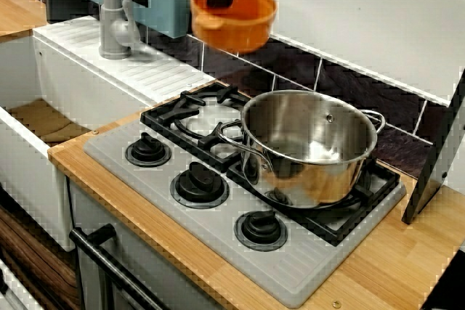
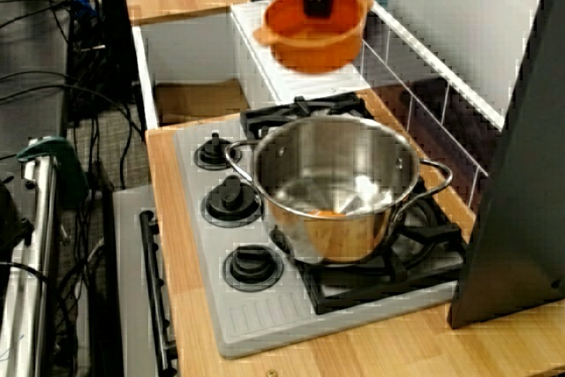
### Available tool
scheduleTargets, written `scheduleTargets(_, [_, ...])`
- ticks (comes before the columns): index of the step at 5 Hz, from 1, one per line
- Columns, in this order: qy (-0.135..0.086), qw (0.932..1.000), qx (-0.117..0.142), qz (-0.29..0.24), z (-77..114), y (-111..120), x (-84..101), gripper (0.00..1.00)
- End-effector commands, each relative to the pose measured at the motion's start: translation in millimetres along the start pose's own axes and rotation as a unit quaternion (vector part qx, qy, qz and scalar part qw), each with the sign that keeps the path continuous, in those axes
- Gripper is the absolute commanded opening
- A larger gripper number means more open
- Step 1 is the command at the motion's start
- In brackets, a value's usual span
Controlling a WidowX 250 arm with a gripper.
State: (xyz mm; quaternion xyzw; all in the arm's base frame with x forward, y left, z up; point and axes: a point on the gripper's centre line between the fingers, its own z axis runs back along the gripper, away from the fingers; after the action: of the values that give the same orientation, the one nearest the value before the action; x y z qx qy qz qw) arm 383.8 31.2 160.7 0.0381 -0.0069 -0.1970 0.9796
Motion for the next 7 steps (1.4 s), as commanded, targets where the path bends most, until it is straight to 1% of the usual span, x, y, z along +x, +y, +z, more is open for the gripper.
scheduleTargets(1, [-0.064, 0.9898, 0.127, -0.010, 33.6, -3.4, -18.6, 0.00])
scheduleTargets(2, [-0.060, 0.9890, 0.134, -0.014, 30.6, -3.1, -20.4, 0.00])
scheduleTargets(4, [-0.065, 0.9869, 0.147, -0.012, 36.0, -4.1, -19.7, 0.00])
scheduleTargets(5, [-0.067, 0.9851, 0.158, -0.010, 38.2, -4.7, -20.3, 0.00])
scheduleTargets(6, [-0.070, 0.9810, 0.181, -0.011, 37.5, -6.0, -19.8, 0.00])
scheduleTargets(7, [-0.066, 0.9770, 0.202, -0.014, 30.6, -5.5, -19.7, 0.00])
